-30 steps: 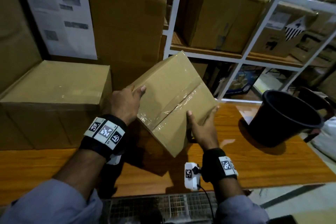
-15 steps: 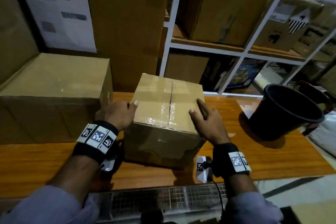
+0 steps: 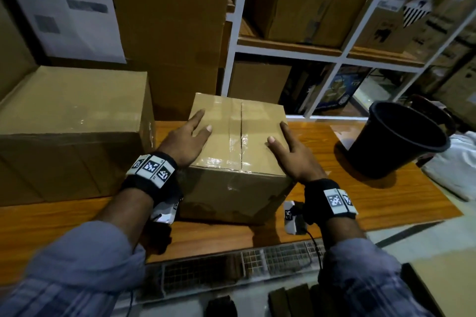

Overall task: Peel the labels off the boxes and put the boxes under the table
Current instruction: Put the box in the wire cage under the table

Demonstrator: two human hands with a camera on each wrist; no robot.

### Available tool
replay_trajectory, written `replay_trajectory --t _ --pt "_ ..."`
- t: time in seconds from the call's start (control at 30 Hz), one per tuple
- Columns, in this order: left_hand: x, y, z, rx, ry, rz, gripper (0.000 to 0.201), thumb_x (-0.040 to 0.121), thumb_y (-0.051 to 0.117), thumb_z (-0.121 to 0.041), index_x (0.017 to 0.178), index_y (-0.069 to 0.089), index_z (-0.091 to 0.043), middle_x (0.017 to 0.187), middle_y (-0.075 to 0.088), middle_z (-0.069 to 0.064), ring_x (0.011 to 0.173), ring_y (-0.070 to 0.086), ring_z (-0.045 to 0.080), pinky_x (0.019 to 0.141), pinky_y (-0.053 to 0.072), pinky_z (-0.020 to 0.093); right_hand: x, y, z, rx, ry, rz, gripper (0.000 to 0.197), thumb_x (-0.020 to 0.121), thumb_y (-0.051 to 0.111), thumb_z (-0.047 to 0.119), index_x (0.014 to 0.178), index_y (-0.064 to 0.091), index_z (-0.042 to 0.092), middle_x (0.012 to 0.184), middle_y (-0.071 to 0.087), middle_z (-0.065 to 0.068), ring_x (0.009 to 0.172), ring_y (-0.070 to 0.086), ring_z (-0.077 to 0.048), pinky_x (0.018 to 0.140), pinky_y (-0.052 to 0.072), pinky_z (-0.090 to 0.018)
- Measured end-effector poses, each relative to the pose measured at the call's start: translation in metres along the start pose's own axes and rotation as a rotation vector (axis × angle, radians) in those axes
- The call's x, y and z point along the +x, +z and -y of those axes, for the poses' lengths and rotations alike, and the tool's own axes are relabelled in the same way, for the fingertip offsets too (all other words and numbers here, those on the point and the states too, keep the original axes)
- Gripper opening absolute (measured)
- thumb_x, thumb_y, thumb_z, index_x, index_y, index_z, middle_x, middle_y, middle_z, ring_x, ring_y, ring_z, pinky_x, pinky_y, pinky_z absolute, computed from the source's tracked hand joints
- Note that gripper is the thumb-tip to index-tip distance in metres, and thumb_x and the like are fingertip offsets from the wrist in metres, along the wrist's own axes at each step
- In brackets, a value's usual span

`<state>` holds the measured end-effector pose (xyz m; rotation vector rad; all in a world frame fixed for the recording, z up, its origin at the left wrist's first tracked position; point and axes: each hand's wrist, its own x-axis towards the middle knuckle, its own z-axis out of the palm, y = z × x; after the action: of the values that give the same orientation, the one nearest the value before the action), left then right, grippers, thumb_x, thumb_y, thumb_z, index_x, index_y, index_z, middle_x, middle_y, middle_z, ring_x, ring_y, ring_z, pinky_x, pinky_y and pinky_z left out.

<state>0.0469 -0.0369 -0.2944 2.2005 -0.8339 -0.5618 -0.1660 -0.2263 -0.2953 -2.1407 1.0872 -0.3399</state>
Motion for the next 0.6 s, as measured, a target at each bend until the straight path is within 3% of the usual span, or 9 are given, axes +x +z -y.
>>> replay_trajectory --t 0.07,0.13,0.27,0.37,0.5,0.6 --pt "0.001 -0.001 0.001 -0.001 0.008 0.003 0.062 0.105 0.037 -0.062 0.162 0.014 -0.050 0.160 0.044 0.007 0.131 0.052 0.033 0.090 0.036 0.030 -0.002 0.001 0.000 0.026 0.018 -0.018 0.083 0.089 0.050 0.084 0.160 0.018 0.055 0.165 0.040 -0.001 0.145 0.044 -0.032 0.115 0.039 -0.045" --pt "0.000 -0.001 0.000 0.005 0.029 -0.005 0.062 0.106 0.036 -0.061 0.162 0.013 -0.049 0.154 0.050 0.008 0.112 0.056 0.025 0.084 0.036 0.029 -0.005 0.003 0.001 0.046 0.024 -0.037 0.083 0.089 0.050 0.082 0.161 0.020 0.053 0.166 0.038 0.001 0.147 0.042 -0.031 0.117 0.037 -0.045" --pt "-0.001 0.002 0.005 -0.010 0.046 -0.027 0.062 0.106 0.037 -0.061 0.162 0.012 -0.050 0.145 0.057 0.009 0.072 0.041 0.003 0.061 0.036 0.026 -0.010 0.006 0.001 0.060 0.021 -0.069 0.083 0.090 0.051 0.081 0.161 0.020 0.052 0.167 0.036 0.004 0.147 0.042 -0.028 0.115 0.038 -0.044" --pt "-0.010 0.005 0.007 0.002 0.069 -0.048 0.065 0.106 0.036 -0.060 0.163 0.007 -0.047 0.144 0.059 0.009 0.069 0.038 0.000 0.058 0.032 0.018 -0.018 0.007 -0.001 0.028 0.022 -0.092 0.083 0.090 0.052 0.081 0.161 0.017 0.055 0.166 0.037 0.003 0.144 0.045 -0.030 0.114 0.041 -0.046" --pt "-0.031 0.008 0.008 0.000 0.113 -0.108 0.067 0.107 0.035 -0.059 0.164 0.003 -0.046 0.142 0.059 0.012 0.080 0.056 0.014 0.072 0.040 0.028 -0.038 0.008 -0.005 0.039 -0.025 -0.119 0.083 0.090 0.052 0.080 0.160 0.016 0.056 0.164 0.041 0.003 0.139 0.050 -0.027 0.106 0.044 -0.039" --pt "-0.057 0.013 0.012 0.010 0.135 -0.164 0.066 0.107 0.034 -0.059 0.163 0.002 -0.047 0.129 0.065 0.019 0.068 0.046 0.006 0.058 0.036 0.025 -0.064 0.009 -0.009 0.068 -0.082 -0.133 0.081 0.095 0.054 0.073 0.162 0.014 0.053 0.161 0.045 0.001 0.135 0.054 -0.025 0.104 0.047 -0.037"
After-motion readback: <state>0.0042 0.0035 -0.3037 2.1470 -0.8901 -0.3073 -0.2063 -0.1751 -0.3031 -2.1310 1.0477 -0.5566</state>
